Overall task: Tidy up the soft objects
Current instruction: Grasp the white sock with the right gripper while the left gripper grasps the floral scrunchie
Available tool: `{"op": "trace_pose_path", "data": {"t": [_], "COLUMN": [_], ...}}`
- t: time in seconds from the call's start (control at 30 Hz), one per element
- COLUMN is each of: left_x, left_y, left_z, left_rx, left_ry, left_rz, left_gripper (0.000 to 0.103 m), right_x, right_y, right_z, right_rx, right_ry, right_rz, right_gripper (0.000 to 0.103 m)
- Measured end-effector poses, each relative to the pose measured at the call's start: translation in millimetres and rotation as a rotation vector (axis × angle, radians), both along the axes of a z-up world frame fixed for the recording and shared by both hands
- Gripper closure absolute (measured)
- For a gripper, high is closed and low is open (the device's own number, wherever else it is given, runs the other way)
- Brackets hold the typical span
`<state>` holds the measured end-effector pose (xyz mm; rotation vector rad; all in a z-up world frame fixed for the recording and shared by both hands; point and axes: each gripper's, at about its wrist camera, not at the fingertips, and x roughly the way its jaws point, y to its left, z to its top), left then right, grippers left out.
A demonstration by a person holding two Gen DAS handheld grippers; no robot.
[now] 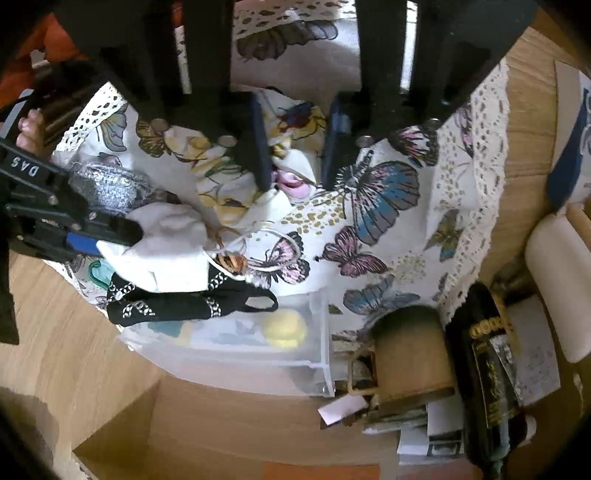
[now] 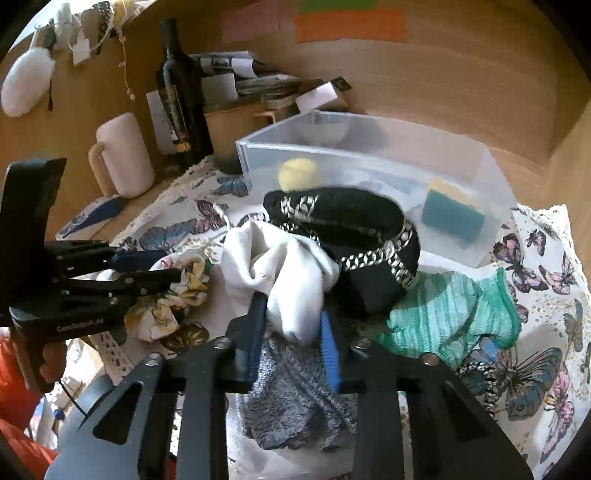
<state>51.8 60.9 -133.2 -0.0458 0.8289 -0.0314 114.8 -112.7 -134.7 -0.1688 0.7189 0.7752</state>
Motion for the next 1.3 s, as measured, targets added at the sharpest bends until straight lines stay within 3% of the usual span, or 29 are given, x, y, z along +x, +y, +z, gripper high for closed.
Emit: {"op": "trace_pose_path", "data": {"t": [0.27, 0.5, 0.63, 0.77, 0.8, 0.87, 0.9, 0.93, 1.03, 1.2, 1.3], "left_x": [-7, -8, -4, 6, 8, 14, 17, 18, 27, 41, 43], "left_y": [8, 11, 12, 12, 12, 12, 12, 12, 12, 13, 11], "left_z": [26, 66, 88, 94, 92, 84, 76, 71, 47, 9, -3], "left_rx": [-0.018, 0.000, -0.004, 0.014, 0.019, 0.026, 0.036, 0.044, 0.070, 0.037, 0.051], "left_ry": [-0.072, -0.184, -0.249, -0.247, -0.236, -0.197, -0.174, -0.163, -0.087, 0.057, 0.084], "left_rz": [0.028, 0.044, 0.039, 0.036, 0.044, 0.040, 0.050, 0.057, 0.059, 0.044, 0.050], "left_gripper": [0.090, 0.094, 0.094, 0.094, 0.089, 0.068, 0.047, 0.034, 0.032, 0.029, 0.030], "right_x": [-14, -18, -16, -8, -4, 0, 3, 6, 16, 30, 38], "right_y": [-9, -22, -35, -45, -49, -55, -59, -61, -67, -71, -69], "right_z": [30, 63, 82, 96, 99, 104, 107, 108, 110, 105, 100], "right_rx": [0.068, 0.139, 0.177, 0.198, 0.204, 0.208, 0.209, 0.211, 0.226, 0.208, 0.182], "right_ry": [-0.068, -0.150, -0.200, -0.242, -0.251, -0.268, -0.278, -0.281, -0.271, -0.242, -0.233], "right_rz": [0.027, 0.021, -0.015, -0.066, -0.080, -0.104, -0.117, -0.125, -0.138, -0.148, -0.151], "right_gripper": [0.083, 0.083, 0.083, 0.083, 0.083, 0.083, 0.083, 0.083, 0.083, 0.083, 0.083]}}
